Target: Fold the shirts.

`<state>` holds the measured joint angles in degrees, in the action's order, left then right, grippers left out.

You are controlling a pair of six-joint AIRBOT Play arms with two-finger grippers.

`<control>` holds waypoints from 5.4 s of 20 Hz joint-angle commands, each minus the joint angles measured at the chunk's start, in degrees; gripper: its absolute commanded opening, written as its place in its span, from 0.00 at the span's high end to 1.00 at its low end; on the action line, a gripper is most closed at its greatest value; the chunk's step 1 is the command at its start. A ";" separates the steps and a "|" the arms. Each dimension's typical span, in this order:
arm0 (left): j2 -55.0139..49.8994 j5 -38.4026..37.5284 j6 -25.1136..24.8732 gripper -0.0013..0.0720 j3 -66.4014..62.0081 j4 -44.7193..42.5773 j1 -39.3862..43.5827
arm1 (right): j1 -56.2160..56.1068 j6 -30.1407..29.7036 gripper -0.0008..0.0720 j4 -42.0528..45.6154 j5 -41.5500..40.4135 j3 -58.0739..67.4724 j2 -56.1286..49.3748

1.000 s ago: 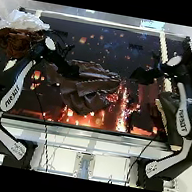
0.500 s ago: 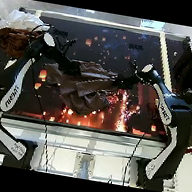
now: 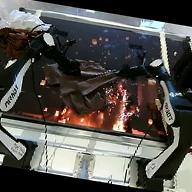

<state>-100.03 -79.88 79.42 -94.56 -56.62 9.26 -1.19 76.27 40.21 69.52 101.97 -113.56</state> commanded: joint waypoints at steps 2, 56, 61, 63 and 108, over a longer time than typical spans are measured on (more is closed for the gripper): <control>0.35 -1.53 -0.35 0.55 2.40 -0.44 0.02 | 6.16 2.25 0.96 2.69 3.32 4.22 4.63; 6.78 -1.66 14.91 0.97 -23.63 -46.27 5.77 | 9.77 1.95 0.96 21.84 34.27 3.37 35.15; 5.53 -4.17 11.91 0.97 -15.58 -39.39 5.84 | -3.48 2.19 0.96 27.69 26.69 -2.54 35.56; 3.74 -5.29 11.02 0.97 -13.18 -39.69 5.81 | -7.26 2.19 0.96 29.94 21.09 -7.30 35.39; -1.53 1.14 12.74 0.36 -21.14 -45.59 5.75 | -2.93 1.20 0.56 20.96 -7.17 -22.25 13.92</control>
<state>-101.58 -79.31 92.16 -115.72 -102.13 15.03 -4.58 77.97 61.08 56.97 77.56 -96.14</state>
